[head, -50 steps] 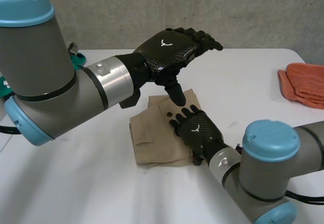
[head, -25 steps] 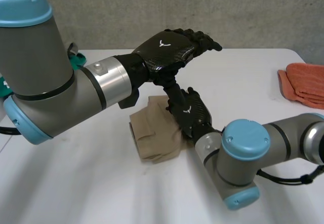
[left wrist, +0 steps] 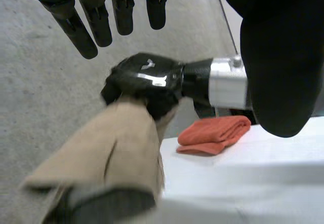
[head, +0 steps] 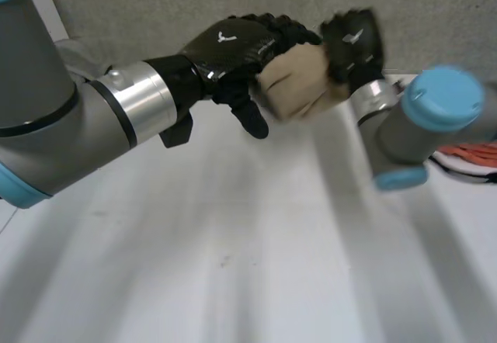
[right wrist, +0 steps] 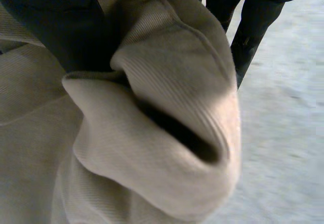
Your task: Fold the laundry.
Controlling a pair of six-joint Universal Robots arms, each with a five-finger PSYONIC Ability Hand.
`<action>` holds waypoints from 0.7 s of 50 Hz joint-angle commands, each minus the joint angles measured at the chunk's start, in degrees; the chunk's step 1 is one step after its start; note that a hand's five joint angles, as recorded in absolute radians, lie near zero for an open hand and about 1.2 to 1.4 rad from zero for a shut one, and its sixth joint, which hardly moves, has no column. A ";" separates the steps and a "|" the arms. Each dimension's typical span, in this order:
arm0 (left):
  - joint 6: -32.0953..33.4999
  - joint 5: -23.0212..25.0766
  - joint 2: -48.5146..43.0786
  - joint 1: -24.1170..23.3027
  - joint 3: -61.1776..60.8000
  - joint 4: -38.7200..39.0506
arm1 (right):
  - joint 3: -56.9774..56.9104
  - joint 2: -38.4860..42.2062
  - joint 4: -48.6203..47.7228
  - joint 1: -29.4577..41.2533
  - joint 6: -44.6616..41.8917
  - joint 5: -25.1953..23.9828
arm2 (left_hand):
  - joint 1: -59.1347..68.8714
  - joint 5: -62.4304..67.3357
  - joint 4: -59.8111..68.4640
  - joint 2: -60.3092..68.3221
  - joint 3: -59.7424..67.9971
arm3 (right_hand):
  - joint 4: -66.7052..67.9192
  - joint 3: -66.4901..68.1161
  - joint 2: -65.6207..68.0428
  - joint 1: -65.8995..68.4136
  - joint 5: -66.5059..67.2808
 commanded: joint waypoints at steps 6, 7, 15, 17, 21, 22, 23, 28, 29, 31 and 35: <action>-3.62 0.00 0.67 0.91 -0.62 2.54 | -14.80 8.39 0.78 -19.06 9.38 -1.11 | -0.88 -2.71 -1.57 -1.65 -1.87 | 11.56 12.59 13.96 21.02 18.39; -3.62 -0.09 0.49 0.83 -0.71 2.63 | -15.86 9.53 0.86 -20.29 9.47 -1.37 | -0.88 -2.71 -1.57 -1.65 -1.87 | 11.56 12.59 13.96 21.02 18.39; -3.44 -0.27 -0.74 0.91 -0.71 2.63 | -28.77 25.95 1.04 -31.80 13.25 -8.13 | -0.88 -2.71 -1.57 -1.65 -1.87 | 11.56 12.59 13.96 21.02 18.39; -3.44 -0.27 -0.91 0.91 -0.71 2.63 | -30.54 28.69 1.48 -33.22 13.25 -9.28 | -0.88 -2.71 -1.57 -1.65 -1.87 | 11.56 12.59 13.96 21.02 18.39; -3.27 -0.27 -1.35 1.00 -0.62 2.63 | -31.69 32.57 2.01 -36.64 12.72 -9.20 | -0.88 -2.71 -1.57 -1.65 -1.87 | 11.56 12.59 13.96 21.02 18.39; -3.27 -0.27 -1.44 1.00 -0.62 2.63 | -31.51 32.92 2.01 -37.26 12.64 -8.94 | -0.88 -2.71 -1.57 -1.65 -1.87 | 11.56 12.59 13.96 21.02 18.39; -3.27 -0.27 -1.62 1.00 -0.45 2.63 | -31.08 33.45 1.92 -38.31 12.64 -8.59 | -0.88 -2.71 -1.57 -1.65 -1.87 | 11.56 12.59 13.96 21.02 18.39; -3.09 -0.27 -2.23 0.82 -0.36 2.63 | -29.76 34.68 0.95 -39.29 12.72 -10.07 | -0.88 -2.71 -1.57 -1.65 -1.87 | 11.56 12.59 13.96 21.02 18.39; -3.09 -0.27 -2.32 0.74 -0.36 2.63 | -29.41 34.68 0.95 -39.29 12.72 -10.69 | -0.88 -2.71 -1.57 -1.65 -1.87 | 11.56 12.59 13.96 21.02 18.39; -3.00 -0.18 -2.58 0.74 -0.36 2.63 | -27.75 34.33 0.78 -39.46 12.81 -12.26 | -0.88 -2.71 -1.57 -1.65 -1.87 | 11.56 12.59 13.96 21.02 18.39; -2.91 -0.18 -2.93 0.65 -0.36 2.54 | -24.76 32.84 0.25 -39.90 13.43 -13.24 | -0.88 -2.71 -1.57 -1.65 -1.87 | 11.56 12.59 13.96 21.02 18.39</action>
